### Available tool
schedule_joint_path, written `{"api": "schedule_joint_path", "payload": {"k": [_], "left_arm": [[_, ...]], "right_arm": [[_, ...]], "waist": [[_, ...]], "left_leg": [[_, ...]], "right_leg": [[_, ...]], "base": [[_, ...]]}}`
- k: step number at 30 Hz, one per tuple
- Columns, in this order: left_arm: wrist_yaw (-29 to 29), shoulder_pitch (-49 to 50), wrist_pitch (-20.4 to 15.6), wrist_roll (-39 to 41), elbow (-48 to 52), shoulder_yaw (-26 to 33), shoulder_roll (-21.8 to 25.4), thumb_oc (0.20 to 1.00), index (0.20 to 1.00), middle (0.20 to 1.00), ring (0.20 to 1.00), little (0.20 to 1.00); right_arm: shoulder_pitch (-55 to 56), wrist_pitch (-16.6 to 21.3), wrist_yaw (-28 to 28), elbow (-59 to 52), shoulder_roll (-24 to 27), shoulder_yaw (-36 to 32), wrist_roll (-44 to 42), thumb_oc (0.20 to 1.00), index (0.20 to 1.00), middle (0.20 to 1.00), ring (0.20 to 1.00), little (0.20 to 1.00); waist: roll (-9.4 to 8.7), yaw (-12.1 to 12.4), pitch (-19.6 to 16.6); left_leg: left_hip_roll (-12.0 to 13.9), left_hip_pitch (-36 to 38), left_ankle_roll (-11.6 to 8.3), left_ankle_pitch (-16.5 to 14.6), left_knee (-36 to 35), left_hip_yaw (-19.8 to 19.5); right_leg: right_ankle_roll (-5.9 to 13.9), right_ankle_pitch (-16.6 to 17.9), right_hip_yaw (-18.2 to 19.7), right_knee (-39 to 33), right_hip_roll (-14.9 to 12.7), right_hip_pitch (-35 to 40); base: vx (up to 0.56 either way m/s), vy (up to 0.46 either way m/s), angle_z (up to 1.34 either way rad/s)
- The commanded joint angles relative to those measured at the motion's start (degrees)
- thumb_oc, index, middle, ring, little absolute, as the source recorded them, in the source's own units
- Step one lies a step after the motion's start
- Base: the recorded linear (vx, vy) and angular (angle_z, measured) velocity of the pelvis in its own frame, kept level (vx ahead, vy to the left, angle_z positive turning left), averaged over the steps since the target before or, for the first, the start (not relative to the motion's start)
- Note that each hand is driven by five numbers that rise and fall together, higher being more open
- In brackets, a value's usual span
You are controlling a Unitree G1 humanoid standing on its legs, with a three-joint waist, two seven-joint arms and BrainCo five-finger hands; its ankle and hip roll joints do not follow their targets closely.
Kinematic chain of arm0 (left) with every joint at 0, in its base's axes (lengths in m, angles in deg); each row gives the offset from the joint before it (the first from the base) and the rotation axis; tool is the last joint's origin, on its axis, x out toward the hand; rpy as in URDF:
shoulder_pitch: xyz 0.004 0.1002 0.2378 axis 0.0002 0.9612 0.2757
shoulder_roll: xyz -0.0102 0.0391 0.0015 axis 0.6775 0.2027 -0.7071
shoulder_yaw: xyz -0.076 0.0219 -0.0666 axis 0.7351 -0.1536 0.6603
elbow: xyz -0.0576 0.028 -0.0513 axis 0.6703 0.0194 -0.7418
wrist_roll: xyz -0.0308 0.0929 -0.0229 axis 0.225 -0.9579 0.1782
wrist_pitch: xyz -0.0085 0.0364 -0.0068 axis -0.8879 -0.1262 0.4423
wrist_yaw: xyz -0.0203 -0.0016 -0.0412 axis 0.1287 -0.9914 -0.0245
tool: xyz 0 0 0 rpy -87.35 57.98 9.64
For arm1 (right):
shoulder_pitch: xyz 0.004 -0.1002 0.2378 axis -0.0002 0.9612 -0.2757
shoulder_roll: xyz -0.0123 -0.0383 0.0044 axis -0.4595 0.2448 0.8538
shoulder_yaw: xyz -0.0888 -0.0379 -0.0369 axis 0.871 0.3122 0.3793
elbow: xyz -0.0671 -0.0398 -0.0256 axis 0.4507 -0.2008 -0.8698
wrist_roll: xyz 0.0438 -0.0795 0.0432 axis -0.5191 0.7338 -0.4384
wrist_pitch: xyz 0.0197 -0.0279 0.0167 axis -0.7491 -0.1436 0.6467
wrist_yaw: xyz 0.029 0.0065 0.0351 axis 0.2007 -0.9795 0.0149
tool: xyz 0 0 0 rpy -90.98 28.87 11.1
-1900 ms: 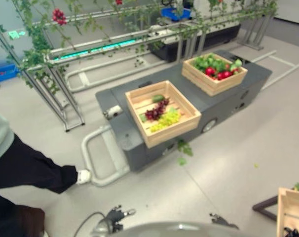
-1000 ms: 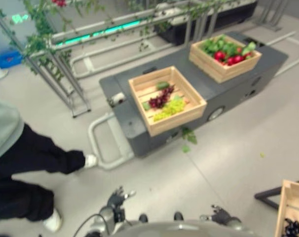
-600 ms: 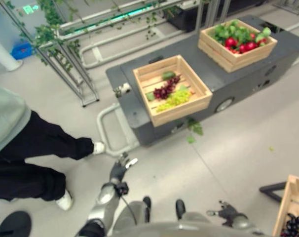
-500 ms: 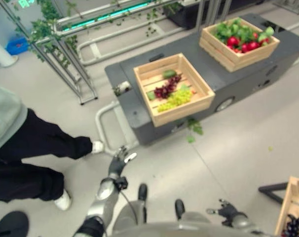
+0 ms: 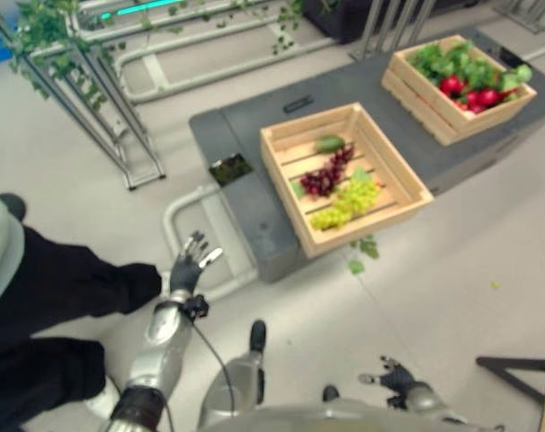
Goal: Pick up the fruits from the basket on one side to the basket on the other side
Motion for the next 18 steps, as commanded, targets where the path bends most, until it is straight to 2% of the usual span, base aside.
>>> {"api": "schedule_joint_path", "payload": {"k": [1,2,3,4,5,6,7,8,9,10,11,12,13,17,18], "left_arm": [[1.14,0.31,0.02,-2.51,6.12,-1.62,1.85,1.000,1.000,1.000,1.000,1.000],[1.14,0.32,0.02,-2.51,6.12,-1.62,1.85,1.000,1.000,1.000,1.000,1.000],[0.58,-0.55,0.02,-3.28,6.69,-1.28,2.75,1.000,1.000,1.000,1.000,1.000],[0.04,-1.60,-0.35,-3.83,7.26,-1.15,3.20,1.000,1.000,1.000,1.000,1.000],[-0.48,-2.51,-0.63,-4.45,7.27,-1.36,3.23,1.000,1.000,1.000,1.000,1.000],[-0.48,-2.52,-0.63,-4.45,7.26,-1.36,3.23,1.000,1.000,1.000,1.000,1.000],[-1.72,-3.71,-1.23,-6.05,8.39,-0.70,3.68,1.000,1.000,1.000,1.000,1.000],[-2.16,-4.55,-1.75,-6.99,9.24,-0.27,4.30,1.000,1.000,1.000,1.000,1.000],[-2.93,-5.21,-1.80,-8.02,9.73,0.12,4.64,1.000,1.000,1.000,1.000,1.000],[-2.98,-5.21,-1.76,-8.07,9.76,0.13,4.63,1.000,1.000,1.000,1.000,1.000],[-4.03,-8.11,-2.50,-11.98,10.34,-0.25,7.44,1.000,1.000,1.000,1.000,1.000],[-3.62,-8.52,-1.94,-13.23,11.52,0.23,8.28,1.000,1.000,1.000,1.000,1.000],[-3.11,-9.09,-0.99,-14.64,11.07,-0.86,8.36,1.000,1.000,1.000,1.000,1.000],[-2.50,-11.25,0.08,-19.05,14.89,0.31,11.31,1.000,1.000,1.000,1.000,1.000],[-2.20,-13.56,0.98,-20.10,15.42,0.67,13.12,1.000,1.000,1.000,1.000,1.000]], "right_arm": [[1.08,0.31,-0.34,-2.61,2.40,1.28,-2.02,1.000,1.000,1.000,1.000,1.000],[1.09,0.31,-0.34,-2.61,2.40,1.28,-2.02,1.000,1.000,1.000,1.000,1.000],[0.90,0.48,-0.37,-4.70,2.58,0.88,-2.64,1.000,1.000,1.000,1.000,1.000],[0.38,0.54,-0.06,-5.99,2.67,0.64,-3.08,1.000,1.000,1.000,1.000,1.000],[-0.17,0.52,0.09,-5.89,2.74,0.69,-3.03,1.000,1.000,1.000,1.000,1.000],[-0.17,0.52,0.09,-5.89,2.74,0.69,-3.03,1.000,1.000,1.000,1.000,1.000],[-0.30,0.56,0.40,-6.80,2.57,0.52,-3.46,1.000,1.000,1.000,1.000,1.000],[-0.58,0.59,0.54,-6.52,2.52,0.37,-3.58,1.000,1.000,1.000,1.000,1.000],[-0.84,0.54,0.68,-6.32,2.72,0.47,-3.50,1.000,1.000,1.000,1.000,1.000],[-0.87,0.54,0.68,-6.30,2.71,0.48,-3.50,1.000,1.000,1.000,1.000,1.000],[-0.39,0.76,0.18,-6.23,3.24,0.36,-3.60,1.000,1.000,1.000,1.000,1.000],[0.11,0.72,0.24,-5.86,3.27,-0.07,-3.06,1.000,1.000,1.000,1.000,1.000],[0.79,0.45,-0.05,-5.10,3.25,0.20,-2.87,1.000,1.000,1.000,1.000,1.000],[1.28,-0.17,-0.61,-3.56,4.02,-0.68,-2.62,1.000,1.000,1.000,1.000,1.000],[1.59,-0.65,-1.23,-2.13,4.28,-1.48,-3.01,1.000,1.000,1.000,1.000,1.000]], "waist": [[-1.00,-0.61,-4.66],[-1.00,-0.61,-4.69],[-0.60,-1.40,-3.48],[0.29,-2.34,-1.79],[1.16,-2.91,-0.78],[1.16,-2.92,-0.77],[1.78,-3.55,-0.53],[1.91,-3.45,-0.35],[1.74,-3.55,-0.02],[1.76,-3.70,0.25],[1.08,-5.24,1.39],[1.45,-5.35,1.34],[0.93,-5.78,0.89],[0.89,-5.81,0.95],[1.69,-6.03,0.87]], "left_leg": [[4.73,-7.07,-3.39,-1.03,3.69,-0.46],[4.73,-7.10,-3.39,-1.02,3.69,-0.45],[4.74,-5.76,-2.75,-1.30,2.46,-0.54],[5.10,-5.00,-2.61,-1.11,1.29,-0.65],[5.43,-4.47,-2.58,-0.99,0.61,-1.11],[5.42,-4.47,-2.59,-0.98,0.60,-1.12],[5.47,-3.12,-2.64,-1.58,-0.48,-1.07],[5.33,-2.22,-2.85,-2.20,-1.11,-0.64],[5.12,-1.37,-3.00,-2.80,-1.37,-0.47],[5.07,-0.98,-2.99,-2.96,-1.41,-0.62],[3.76,0.49,-2.96,-4.51,-1.40,-0.87],[3.98,0.63,-3.42,-4.55,-1.23,-1.39],[3.11,0.83,-3.14,-5.22,-0.71,-1.65],[2.36,1.65,-3.19,-5.29,-1.26,-1.85],[2.25,1.92,-3.35,-5.32,-1.80,-2.22]], "right_leg": [[2.03,-2.08,1.79,7.07,3.68,-2.53],[2.03,-2.09,1.79,7.09,3.68,-2.57],[3.41,3.23,1.58,14.11,4.23,-7.99],[4.62,6.66,1.32,16.45,4.12,-12.08],[4.69,6.49,0.65,17.38,4.38,-13.99],[4.69,6.48,0.64,17.40,4.38,-13.99],[3.68,3.54,-1.58,13.38,3.96,-15.37],[3.12,2.87,-3.39,9.36,3.13,-17.04],[2.78,3.63,-4.54,5.42,2.08,-18.16],[2.79,3.59,-4.74,5.08,2.03,-17.55],[2.31,6.21,-1.88,-1.39,1.65,-19.77],[3.57,7.53,-0.80,-1.32,-1.02,-19.83],[3.38,7.72,0.62,-1.66,-0.42,-18.44],[2.55,8.77,-0.47,-2.81,0.60,-17.98],[2.47,9.02,-1.10,-3.51,0.55,-17.38]], "base": [[0.08,0.091,0.02],[0.03,0.122,0.02],[-0.07,0.131,-0.04],[-0.10,0.180,-0.18],[-0.11,0.095,-0.16],[0.05,0.138,-0.01],[0.12,0.110,0.05],[0.18,0.108,-0.03],[0.11,0.020,-0.18],[0.19,0.002,-0.31],[0.17,-0.019,-0.24],[0.22,-0.028,-0.14],[0.11,-0.035,0.30],[0.06,-0.049,0.56],[0.05,-0.065,0.16]]}}
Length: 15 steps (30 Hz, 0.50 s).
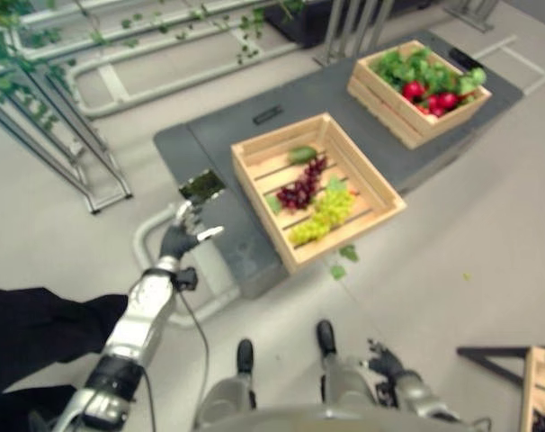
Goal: Pick up the fruits from the basket on one side to the basket on the other side
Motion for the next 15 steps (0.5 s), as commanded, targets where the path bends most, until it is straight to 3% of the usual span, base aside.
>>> {"api": "schedule_joint_path", "payload": {"k": [1,2,6,12,15], "left_arm": [[0.67,-6.30,-0.96,-3.94,4.10,1.77,0.97,1.000,1.000,1.000,1.000,1.000],[0.73,-8.13,-0.46,-4.19,4.41,1.73,2.36,1.000,1.000,1.000,1.000,1.000],[1.10,-11.53,0.17,-5.69,5.17,1.74,5.65,1.000,1.000,1.000,1.000,1.000],[0.80,-17.44,0.20,-8.00,4.82,-0.02,10.60,1.000,1.000,1.000,1.000,1.000],[0.02,-26.62,0.91,-11.35,1.85,-5.42,13.36,1.000,1.000,1.000,1.000,1.000]], "right_arm": [[-1.63,-0.56,-0.82,0.86,2.78,-0.62,-0.65,1.000,1.000,1.000,1.000,1.000],[-1.46,-1.04,-1.32,1.94,3.15,-1.12,-0.97,1.000,1.000,1.000,1.000,1.000],[-1.55,-1.43,-1.84,2.12,4.46,-2.12,-1.39,1.000,1.000,1.000,1.000,1.000],[-2.68,-1.65,-2.34,1.73,5.68,-1.98,-1.50,1.000,1.000,1.000,1.000,1.000],[-4.20,-1.82,-2.28,2.31,6.67,-1.24,-1.46,1.000,1.000,1.000,1.000,1.000]], "waist": [[1.06,-0.06,-0.12],[2.35,-0.41,-0.46],[4.54,-0.87,-0.97],[6.89,-1.41,-1.39],[8.57,-2.26,-1.27]], "left_leg": [[0.40,-3.85,-0.72,-5.07,4.78,-0.49],[0.42,-3.78,-0.90,-5.14,4.62,-0.66],[0.47,-3.53,-1.13,-5.39,4.59,-0.50],[0.62,-3.14,-1.51,-5.41,4.30,0.29],[0.62,-2.95,-1.67,-5.32,4.08,0.78]], "right_leg": [[2.32,-5.82,-1.42,1.30,1.03,1.29],[2.26,-5.80,-1.74,0.10,0.81,1.84],[2.12,-6.15,-1.47,-0.99,0.57,2.84],[2.04,-6.56,-0.78,-1.70,0.41,3.42],[2.12,-6.61,-0.32,-1.90,0.34,3.54]], "base": [[0.09,-0.077,0.05],[0.06,-0.022,-0.07],[0.05,-0.024,-0.15],[0.02,-0.007,-0.07],[0.00,0.000,0.00]]}}
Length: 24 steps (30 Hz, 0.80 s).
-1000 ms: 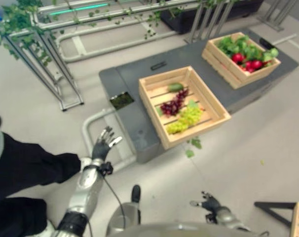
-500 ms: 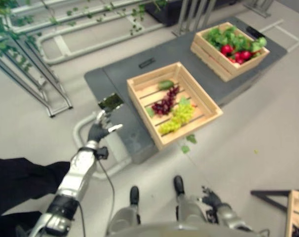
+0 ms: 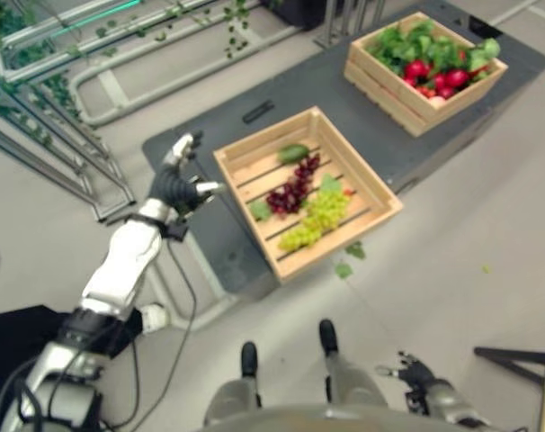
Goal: Pick up the fruits from the basket on one side to the basket on the other side
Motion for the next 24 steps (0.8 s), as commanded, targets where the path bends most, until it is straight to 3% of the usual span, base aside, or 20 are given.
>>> {"api": "schedule_joint_path", "payload": {"k": [1,6,12,18,24], "left_arm": [[-1.06,-10.91,-1.34,-5.47,-2.55,-5.36,2.72,1.000,1.000,1.000,1.000,1.000],[-1.13,-25.17,-0.09,-10.13,-10.38,-15.69,1.89,1.000,1.000,1.000,1.000,1.000],[-3.37,-35.40,0.99,-13.24,-22.58,-23.85,-3.91,1.000,1.000,1.000,1.000,1.000],[-4.18,-41.22,2.12,-16.34,-34.98,-28.69,-8.89,1.000,1.000,1.000,1.000,1.000],[-5.57,-43.57,2.79,-16.32,-46.57,-29.02,-13.34,1.000,1.000,1.000,1.000,1.000]], "right_arm": [[-2.30,-0.31,-0.04,0.78,0.85,0.44,-1.16,1.000,1.000,1.000,1.000,1.000],[-3.22,-0.32,0.29,0.79,2.04,1.16,-1.36,1.000,1.000,1.000,1.000,1.000],[-4.23,-0.05,1.22,1.01,2.69,1.17,-2.31,1.000,1.000,1.000,1.000,1.000],[-5.10,0.61,2.23,0.08,3.41,1.23,-3.51,1.000,1.000,1.000,1.000,1.000],[-6.05,1.07,3.39,-0.77,3.65,1.30,-4.77,1.000,1.000,1.000,1.000,1.000]], "waist": [[0.58,-1.90,-2.60],[2.53,-4.09,-1.75],[4.52,-7.19,0.06],[5.64,-10.00,2.25],[6.23,-12.09,4.23]], "left_leg": [[-3.32,-4.60,1.07,-4.07,4.35,-0.72],[-3.73,-4.51,1.17,-4.30,4.67,0.30],[-4.29,-4.84,1.59,-4.83,5.47,2.71],[-4.75,-5.80,1.99,-5.36,6.48,5.19],[-5.20,-7.06,2.35,-5.56,6.94,7.43]], "right_leg": [[4.85,-7.52,0.65,0.64,-3.59,1.82],[5.13,-7.24,1.92,0.68,-3.86,1.43],[5.71,-6.25,4.89,1.03,-4.03,-0.42],[6.31,-5.09,8.63,1.60,-3.81,-3.35],[6.87,-3.85,11.57,1.89,-3.64,-6.18]], "base": [[0.00,0.000,0.00],[-0.01,0.014,-0.06],[-0.03,0.045,-0.30],[-0.02,0.068,-0.40],[-0.01,0.044,-0.33]]}}
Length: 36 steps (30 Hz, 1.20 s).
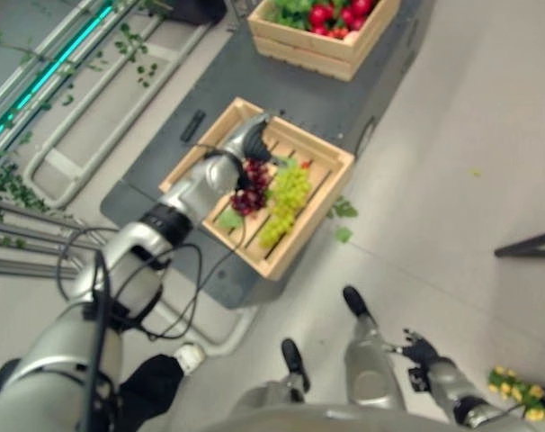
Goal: Pick up the fruits from the basket on one side to the basket on the other side
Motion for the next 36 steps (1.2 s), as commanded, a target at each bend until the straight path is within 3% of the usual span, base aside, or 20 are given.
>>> {"api": "schedule_joint_path", "payload": {"k": [1,10,15,20,26,36], "left_arm": [[-2.42,-6.57,0.28,-1.03,-8.57,3.11,1.23,1.000,1.000,1.000,1.000,1.000],[-2.32,-5.45,1.61,1.36,-23.93,6.29,0.30,1.000,1.000,1.000,1.000,1.000],[-2.95,-1.79,2.01,6.98,-28.31,12.30,1.33,1.000,1.000,1.000,1.000,1.000],[-4.51,2.91,0.80,13.36,-26.32,17.03,3.62,1.000,1.000,1.000,1.000,1.000],[-5.97,8.72,-0.21,15.35,-20.97,19.81,6.84,1.000,1.000,1.000,1.000,1.000],[-6.03,6.62,0.07,14.19,-22.43,18.39,8.77,1.000,1.000,1.000,1.000,1.000]], "right_arm": [[-1.56,1.31,1.09,-0.60,1.34,1.45,-1.98,1.000,1.000,1.000,1.000,1.000],[-1.85,2.35,2.30,-3.76,0.71,3.48,-2.79,1.000,1.000,1.000,1.000,1.000],[-1.68,2.58,2.83,-4.48,0.17,4.19,-3.00,1.000,1.000,1.000,1.000,1.000],[-1.87,2.74,3.18,-4.33,-0.59,4.91,-3.20,1.000,1.000,1.000,1.000,1.000],[-2.26,3.63,3.64,-4.59,-0.72,5.43,-2.84,1.000,1.000,1.000,1.000,1.000],[-3.16,4.48,4.21,-7.32,-0.18,6.70,-2.87,1.000,1.000,1.000,1.000,1.000]], "waist": [[-1.54,-0.62,0.81],[-3.44,-2.18,3.88],[-4.18,-1.98,5.21],[-4.86,-0.81,5.65],[-5.70,0.94,5.94],[-6.65,1.58,7.16]], "left_leg": [[-0.53,-6.84,0.05,-3.10,7.10,-0.60],[0.21,-9.95,-0.07,-3.11,8.93,1.99],[0.38,-11.41,-0.30,-2.76,9.29,2.64],[0.71,-12.37,-0.62,-2.30,9.47,2.55],[1.12,-13.77,-1.08,-1.76,9.82,1.26],[1.31,-16.61,-1.64,-0.21,9.18,0.23]], "right_leg": [[3.72,-5.87,0.97,1.66,-1.47,0.87],[3.72,-4.53,3.70,2.41,-0.10,-3.24],[3.59,-3.99,4.20,2.29,0.50,-4.66],[3.32,-3.74,3.86,2.14,0.80,-5.21],[2.90,-3.75,2.61,2.10,1.01,-5.62],[2.72,-3.32,1.29,2.28,1.20,-7.81]], "base": [[-0.01,0.015,-0.27],[-0.03,-0.015,-0.35],[-0.01,-0.023,-0.05],[0.00,-0.042,-0.02],[-0.02,-0.061,0.00],[-0.02,-0.022,0.06]]}}
